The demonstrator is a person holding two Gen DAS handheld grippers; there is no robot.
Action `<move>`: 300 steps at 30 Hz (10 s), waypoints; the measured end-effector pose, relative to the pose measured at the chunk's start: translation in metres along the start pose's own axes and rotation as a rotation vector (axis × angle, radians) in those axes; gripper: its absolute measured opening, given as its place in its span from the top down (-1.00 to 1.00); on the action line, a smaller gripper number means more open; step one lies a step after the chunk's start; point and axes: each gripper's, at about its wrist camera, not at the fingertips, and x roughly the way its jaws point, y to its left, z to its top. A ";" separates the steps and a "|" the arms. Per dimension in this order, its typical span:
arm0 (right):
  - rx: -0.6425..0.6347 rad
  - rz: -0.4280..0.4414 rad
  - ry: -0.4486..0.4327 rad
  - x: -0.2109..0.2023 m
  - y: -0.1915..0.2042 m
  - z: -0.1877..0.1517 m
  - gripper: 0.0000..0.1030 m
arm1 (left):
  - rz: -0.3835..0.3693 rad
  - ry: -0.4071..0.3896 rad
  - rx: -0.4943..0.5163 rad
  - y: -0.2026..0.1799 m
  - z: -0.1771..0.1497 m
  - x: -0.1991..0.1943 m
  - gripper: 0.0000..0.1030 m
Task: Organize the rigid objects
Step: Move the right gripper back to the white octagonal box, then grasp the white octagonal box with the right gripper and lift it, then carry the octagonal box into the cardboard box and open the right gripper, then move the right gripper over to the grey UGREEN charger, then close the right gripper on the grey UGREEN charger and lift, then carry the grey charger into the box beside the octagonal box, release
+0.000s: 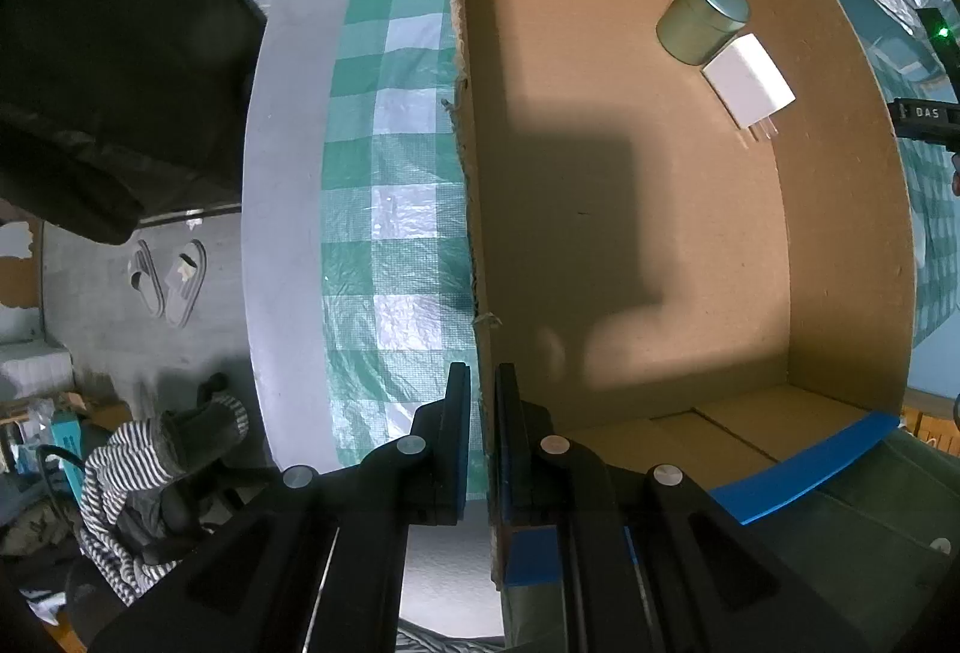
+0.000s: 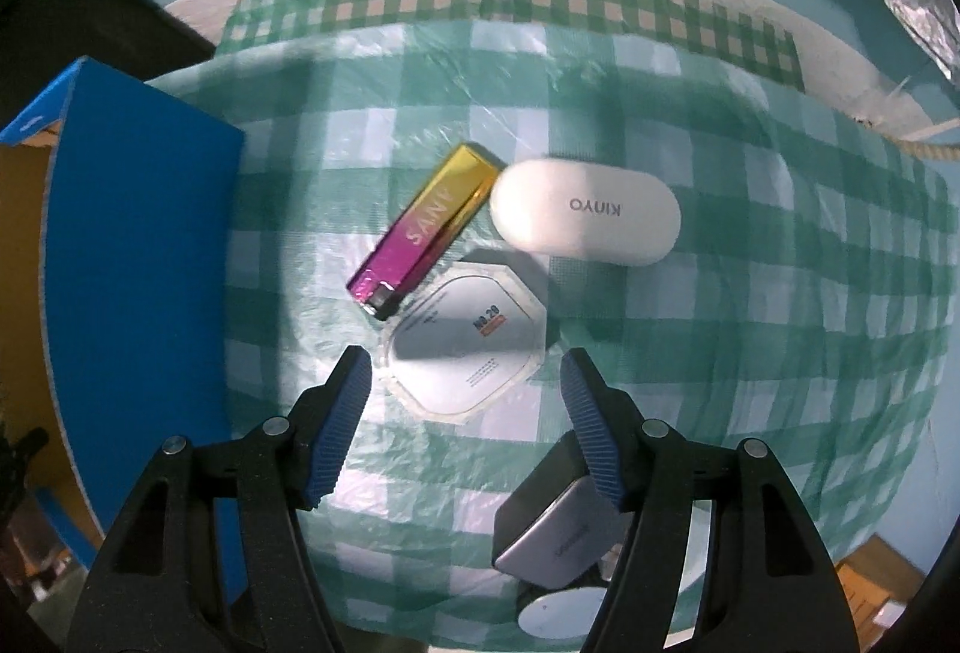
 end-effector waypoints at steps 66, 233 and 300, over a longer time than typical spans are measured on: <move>-0.107 -0.044 -0.014 -0.009 0.040 -0.008 -0.32 | -0.003 0.012 0.017 -0.002 0.002 0.003 0.85; 0.080 -0.040 0.039 0.031 0.001 -0.063 0.21 | -0.013 0.020 0.032 -0.002 -0.005 0.006 0.85; -0.545 0.045 -0.052 -0.060 0.207 -0.028 0.21 | -0.027 0.009 0.026 0.001 0.001 -0.001 0.85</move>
